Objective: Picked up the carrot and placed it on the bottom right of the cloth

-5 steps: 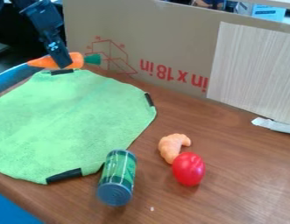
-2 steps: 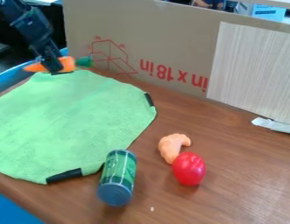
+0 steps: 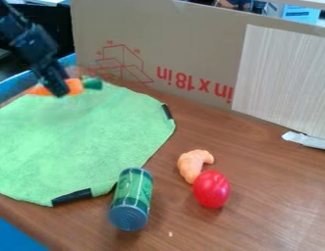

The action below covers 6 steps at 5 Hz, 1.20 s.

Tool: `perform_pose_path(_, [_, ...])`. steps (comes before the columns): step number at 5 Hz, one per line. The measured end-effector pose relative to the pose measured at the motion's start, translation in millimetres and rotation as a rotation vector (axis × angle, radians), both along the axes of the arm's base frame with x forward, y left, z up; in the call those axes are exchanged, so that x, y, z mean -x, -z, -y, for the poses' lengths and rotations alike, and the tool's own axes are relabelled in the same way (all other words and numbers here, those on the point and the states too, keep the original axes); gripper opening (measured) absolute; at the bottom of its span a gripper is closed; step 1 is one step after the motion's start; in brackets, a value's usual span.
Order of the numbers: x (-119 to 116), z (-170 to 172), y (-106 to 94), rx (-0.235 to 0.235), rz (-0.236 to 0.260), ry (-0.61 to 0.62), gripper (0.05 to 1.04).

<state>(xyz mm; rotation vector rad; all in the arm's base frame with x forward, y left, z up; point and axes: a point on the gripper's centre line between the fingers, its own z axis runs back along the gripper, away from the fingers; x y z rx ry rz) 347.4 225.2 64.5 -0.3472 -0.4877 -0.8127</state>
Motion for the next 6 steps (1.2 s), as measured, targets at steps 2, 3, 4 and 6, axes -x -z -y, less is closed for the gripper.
perform_pose_path(2, [41, 54, -16.9, -0.005, 0.062, 0.088, 0.497])
perform_pose_path(3, [60, 77, -19.9, -0.001, 0.095, 0.054, 0.497])
perform_pose_path(4, [77, 103, -9.2, 0.016, 0.123, -0.082, 0.497])
perform_pose_path(6, [105, 128, 16.9, -0.043, 0.099, -0.325, 0.497])
